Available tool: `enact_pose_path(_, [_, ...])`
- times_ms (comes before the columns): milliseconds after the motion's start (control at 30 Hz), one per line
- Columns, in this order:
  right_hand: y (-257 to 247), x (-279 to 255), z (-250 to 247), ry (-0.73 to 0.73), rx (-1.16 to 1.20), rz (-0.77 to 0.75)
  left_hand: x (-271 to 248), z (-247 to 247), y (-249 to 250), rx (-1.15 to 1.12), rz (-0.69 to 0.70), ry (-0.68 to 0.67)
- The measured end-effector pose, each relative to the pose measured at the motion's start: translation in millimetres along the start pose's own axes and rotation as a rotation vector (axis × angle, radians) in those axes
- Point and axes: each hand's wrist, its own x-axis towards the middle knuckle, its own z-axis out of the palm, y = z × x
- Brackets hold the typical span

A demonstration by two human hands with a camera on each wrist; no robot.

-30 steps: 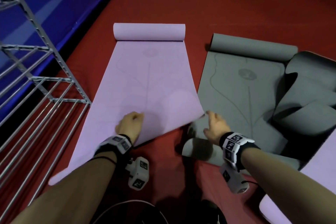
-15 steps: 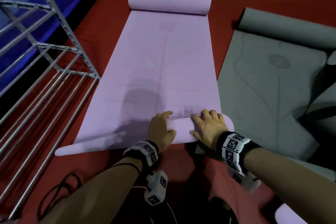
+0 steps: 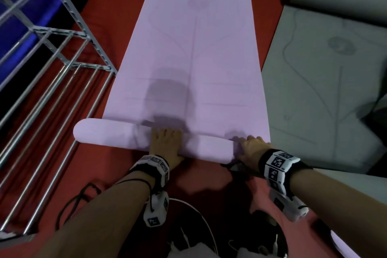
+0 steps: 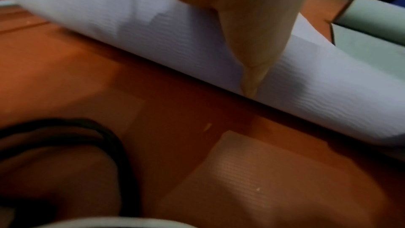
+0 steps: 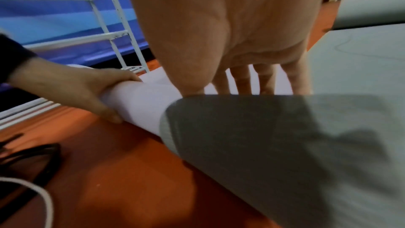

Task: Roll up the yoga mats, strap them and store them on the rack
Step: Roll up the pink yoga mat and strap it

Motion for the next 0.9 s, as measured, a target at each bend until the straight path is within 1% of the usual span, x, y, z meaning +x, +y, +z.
enact_pose_path(33, [-7, -2, -2, 0.033, -0.040, -0.019, -1, 3, -1, -0.019, -0.001, -0.008])
enact_pose_path(100, [-24, -5, -2, 0.159, -0.100, -0.112, -1, 5, -4, -0.072, -0.013, -0.024])
enact_pose_path(167, [-46, -7, 8, 0.262, -0.076, -0.230, -1, 8, -7, -0.087, 0.003, -0.036])
enact_pose_path(200, [-58, -8, 13, 0.281, -0.062, -0.260, -1, 7, -8, -0.087, 0.019, -0.041])
enact_pose_path(267, [-77, -8, 25, 0.264, -0.084, -0.256, -3, 6, -9, -0.083, 0.037, -0.045])
enact_pose_path(367, [-91, -6, 38, 0.225, -0.094, -0.233, -8, 7, -8, -0.045, 0.034, -0.044])
enact_pose_path(500, [-100, -7, 49, 0.276, -0.063, -0.193, -14, 7, -6, 0.007, 0.075, -0.008])
enact_pose_path(600, [-100, -2, 49, 0.270, -0.072, -0.194, -16, 9, -6, -0.015, 0.103, 0.000])
enact_pose_path(767, [-99, -2, 52, 0.195, 0.001, -0.230, -32, 14, -10, -0.122, 0.128, -0.014])
enact_pose_path(900, [-99, -6, 48, 0.108, 0.043, -0.285, -28, 15, -11, -0.065, 0.139, -0.034])
